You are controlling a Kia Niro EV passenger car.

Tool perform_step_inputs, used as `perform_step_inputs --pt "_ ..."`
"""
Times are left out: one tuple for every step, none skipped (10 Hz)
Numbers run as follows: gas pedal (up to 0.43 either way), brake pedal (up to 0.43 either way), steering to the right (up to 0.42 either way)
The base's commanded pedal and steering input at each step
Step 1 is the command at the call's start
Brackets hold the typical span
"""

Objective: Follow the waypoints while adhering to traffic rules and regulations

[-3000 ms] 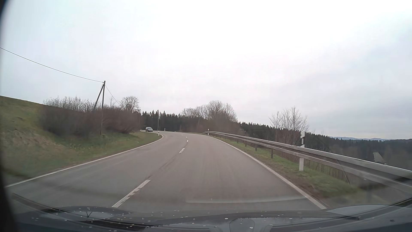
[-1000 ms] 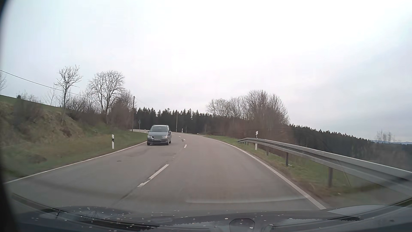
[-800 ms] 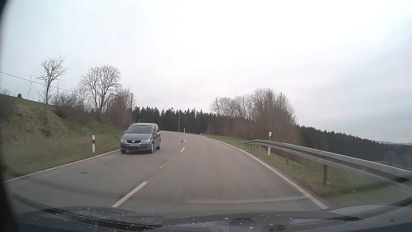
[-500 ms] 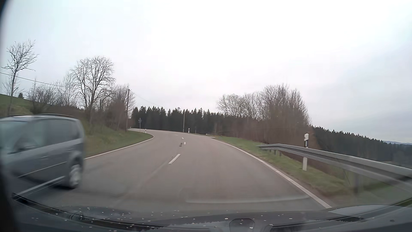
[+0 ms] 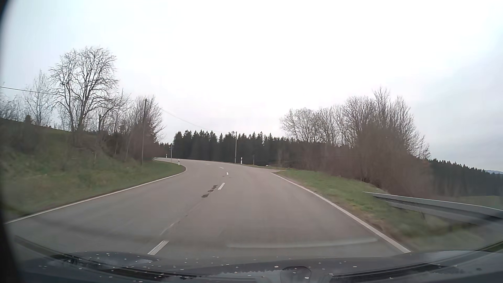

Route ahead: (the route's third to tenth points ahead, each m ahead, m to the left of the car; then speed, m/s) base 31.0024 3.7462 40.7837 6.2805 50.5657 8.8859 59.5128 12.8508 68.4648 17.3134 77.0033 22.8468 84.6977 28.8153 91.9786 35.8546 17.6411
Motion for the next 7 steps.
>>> perform_step_inputs --pt "0.240 0.000 -0.031" --pt "0.240 0.000 -0.031" --pt "0.240 0.000 -0.031" --pt "0.240 0.000 -0.031" --pt "0.240 0.000 -0.031" --pt "0.228 0.000 -0.032" --pt "0.220 0.000 -0.032"
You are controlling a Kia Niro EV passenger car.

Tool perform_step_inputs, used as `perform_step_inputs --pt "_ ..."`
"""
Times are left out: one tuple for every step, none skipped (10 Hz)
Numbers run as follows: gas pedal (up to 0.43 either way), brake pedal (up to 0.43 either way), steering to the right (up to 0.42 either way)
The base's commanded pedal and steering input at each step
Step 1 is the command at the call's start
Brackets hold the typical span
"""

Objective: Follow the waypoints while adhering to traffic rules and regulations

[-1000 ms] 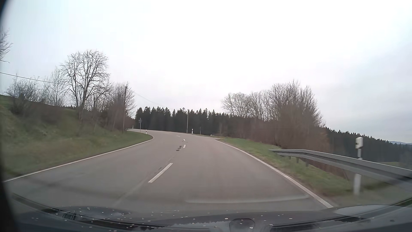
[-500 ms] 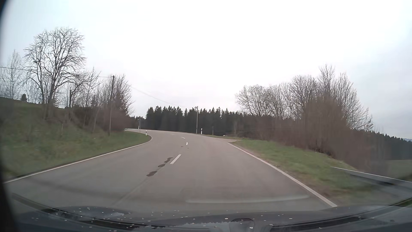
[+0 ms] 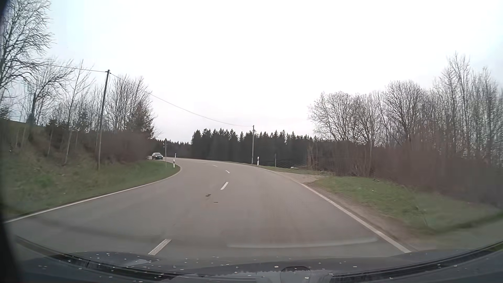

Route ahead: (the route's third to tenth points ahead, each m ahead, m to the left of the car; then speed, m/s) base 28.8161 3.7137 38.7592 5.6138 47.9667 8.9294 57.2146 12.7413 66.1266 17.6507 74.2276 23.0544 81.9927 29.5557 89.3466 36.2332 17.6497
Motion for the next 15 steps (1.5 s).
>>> perform_step_inputs --pt "0.197 0.000 -0.031" --pt "0.189 0.000 -0.031" --pt "0.169 0.000 -0.031" --pt "0.150 0.000 -0.032" --pt "0.118 0.000 -0.034" --pt "0.118 0.000 -0.035" --pt "0.118 0.000 -0.037" --pt "0.130 0.000 -0.039" --pt "0.130 0.000 -0.041" --pt "0.130 0.000 -0.043" --pt "0.138 0.000 -0.043" --pt "0.138 0.000 -0.044" --pt "0.169 0.000 -0.044" --pt "0.189 0.000 -0.044" --pt "0.189 0.000 -0.045"
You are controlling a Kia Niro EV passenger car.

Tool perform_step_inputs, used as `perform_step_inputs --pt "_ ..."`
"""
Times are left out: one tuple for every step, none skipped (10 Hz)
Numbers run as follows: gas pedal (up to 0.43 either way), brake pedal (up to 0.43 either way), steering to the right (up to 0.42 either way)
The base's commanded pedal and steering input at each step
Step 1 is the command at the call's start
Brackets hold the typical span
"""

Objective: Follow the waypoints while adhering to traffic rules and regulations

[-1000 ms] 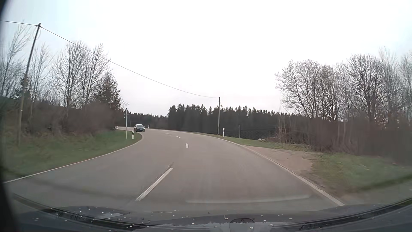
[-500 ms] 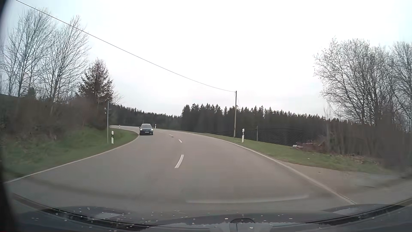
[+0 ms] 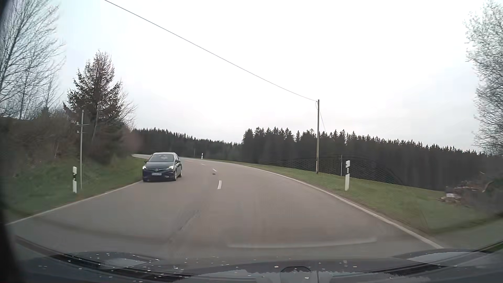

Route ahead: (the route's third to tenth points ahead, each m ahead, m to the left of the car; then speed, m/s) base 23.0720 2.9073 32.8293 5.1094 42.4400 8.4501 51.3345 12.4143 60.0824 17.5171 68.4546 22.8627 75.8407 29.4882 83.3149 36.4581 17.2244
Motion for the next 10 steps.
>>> perform_step_inputs --pt "0.189 0.000 -0.048" --pt "0.189 0.000 -0.048" --pt "0.189 0.000 -0.049" --pt "0.189 0.000 -0.049" --pt "0.189 0.000 -0.049" --pt "0.189 0.000 -0.049" --pt "0.197 0.000 -0.049" --pt "0.240 0.000 -0.049" --pt "0.240 0.000 -0.049" --pt "0.248 0.000 -0.049"
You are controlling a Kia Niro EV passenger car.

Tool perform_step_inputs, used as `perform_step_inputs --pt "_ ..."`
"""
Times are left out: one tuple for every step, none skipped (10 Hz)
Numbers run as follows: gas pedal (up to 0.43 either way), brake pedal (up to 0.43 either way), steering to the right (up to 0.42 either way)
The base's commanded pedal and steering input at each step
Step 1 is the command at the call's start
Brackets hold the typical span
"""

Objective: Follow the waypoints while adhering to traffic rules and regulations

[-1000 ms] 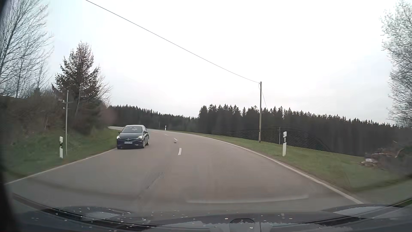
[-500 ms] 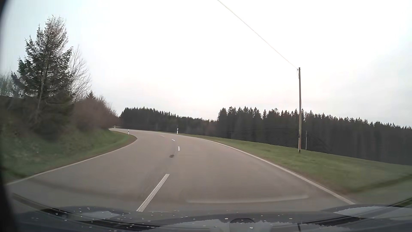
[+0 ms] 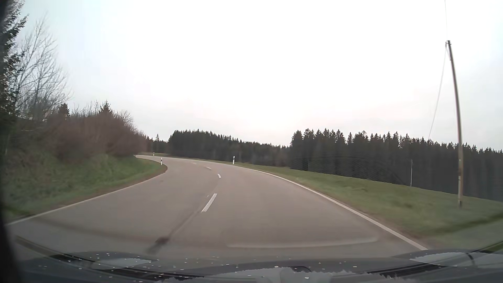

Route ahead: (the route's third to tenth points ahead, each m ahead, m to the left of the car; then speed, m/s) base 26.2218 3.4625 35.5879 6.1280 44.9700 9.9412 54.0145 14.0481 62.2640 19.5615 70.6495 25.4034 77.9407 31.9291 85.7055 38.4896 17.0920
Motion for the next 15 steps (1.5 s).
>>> perform_step_inputs --pt "0.260 0.000 -0.049" --pt "0.260 0.000 -0.049" --pt "0.260 0.000 -0.049" --pt "0.260 0.000 -0.049" --pt "0.260 0.000 -0.049" --pt "0.260 0.000 -0.049" --pt "0.260 0.000 -0.049" --pt "0.260 0.000 -0.049" --pt "0.268 0.000 -0.049" --pt "0.268 0.000 -0.049" --pt "0.268 0.000 -0.049" --pt "0.268 0.000 -0.047" --pt "0.268 0.000 -0.043" --pt "0.268 0.000 -0.043" --pt "0.268 0.000 -0.043"
